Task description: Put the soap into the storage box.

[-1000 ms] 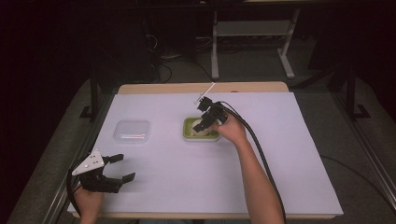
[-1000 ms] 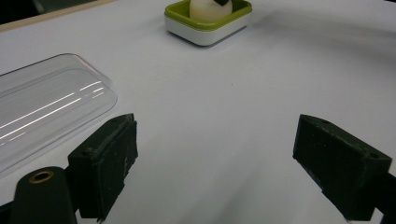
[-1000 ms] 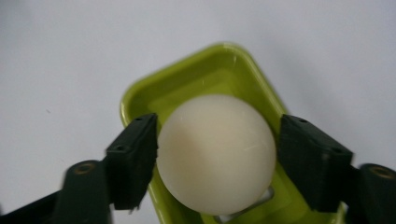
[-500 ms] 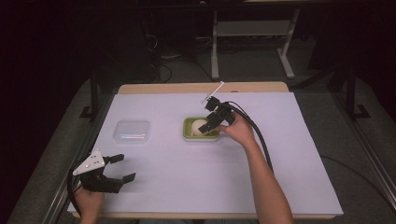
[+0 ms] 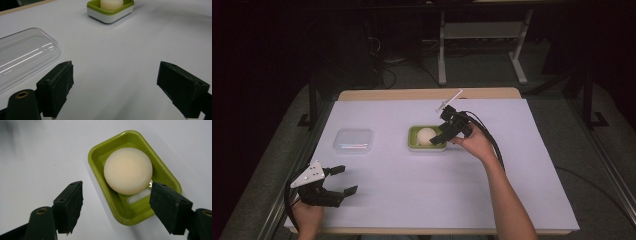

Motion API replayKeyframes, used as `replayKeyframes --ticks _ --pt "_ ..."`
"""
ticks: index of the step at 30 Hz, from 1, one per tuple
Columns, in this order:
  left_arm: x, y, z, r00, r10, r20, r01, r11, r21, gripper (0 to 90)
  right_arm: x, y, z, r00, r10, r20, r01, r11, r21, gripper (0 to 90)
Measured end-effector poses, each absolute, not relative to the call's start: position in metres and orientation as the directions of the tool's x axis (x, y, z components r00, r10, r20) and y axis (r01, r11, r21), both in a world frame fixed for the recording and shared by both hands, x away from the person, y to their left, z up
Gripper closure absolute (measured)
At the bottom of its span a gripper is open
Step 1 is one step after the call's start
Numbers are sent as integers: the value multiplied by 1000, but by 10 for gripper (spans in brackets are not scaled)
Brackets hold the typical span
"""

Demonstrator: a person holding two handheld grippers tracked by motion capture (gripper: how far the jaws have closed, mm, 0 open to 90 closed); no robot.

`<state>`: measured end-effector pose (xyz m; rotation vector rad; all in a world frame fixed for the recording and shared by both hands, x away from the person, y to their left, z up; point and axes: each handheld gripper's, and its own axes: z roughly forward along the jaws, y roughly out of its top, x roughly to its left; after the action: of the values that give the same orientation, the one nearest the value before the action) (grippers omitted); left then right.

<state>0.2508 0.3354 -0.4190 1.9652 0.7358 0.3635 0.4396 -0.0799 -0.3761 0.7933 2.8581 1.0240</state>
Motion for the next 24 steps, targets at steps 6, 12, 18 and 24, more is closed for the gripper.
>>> replayKeyframes --ticks 6,12,18,24 --pt "251 335 -419 773 632 -52 343 -348 872 133 429 -88 -376 -875 457 157 453 661 598 259" --pt "251 335 -419 776 629 -48 341 -354 871 133 420 -99 -378 -869 468 162 464 655 596 259" --pt "251 335 -419 776 629 -46 341 -357 869 133 411 -110 -376 -864 478 161 468 641 609 267" --pt "251 335 -419 777 628 -45 342 -360 868 133 403 -121 -377 -853 491 176 484 620 618 269"
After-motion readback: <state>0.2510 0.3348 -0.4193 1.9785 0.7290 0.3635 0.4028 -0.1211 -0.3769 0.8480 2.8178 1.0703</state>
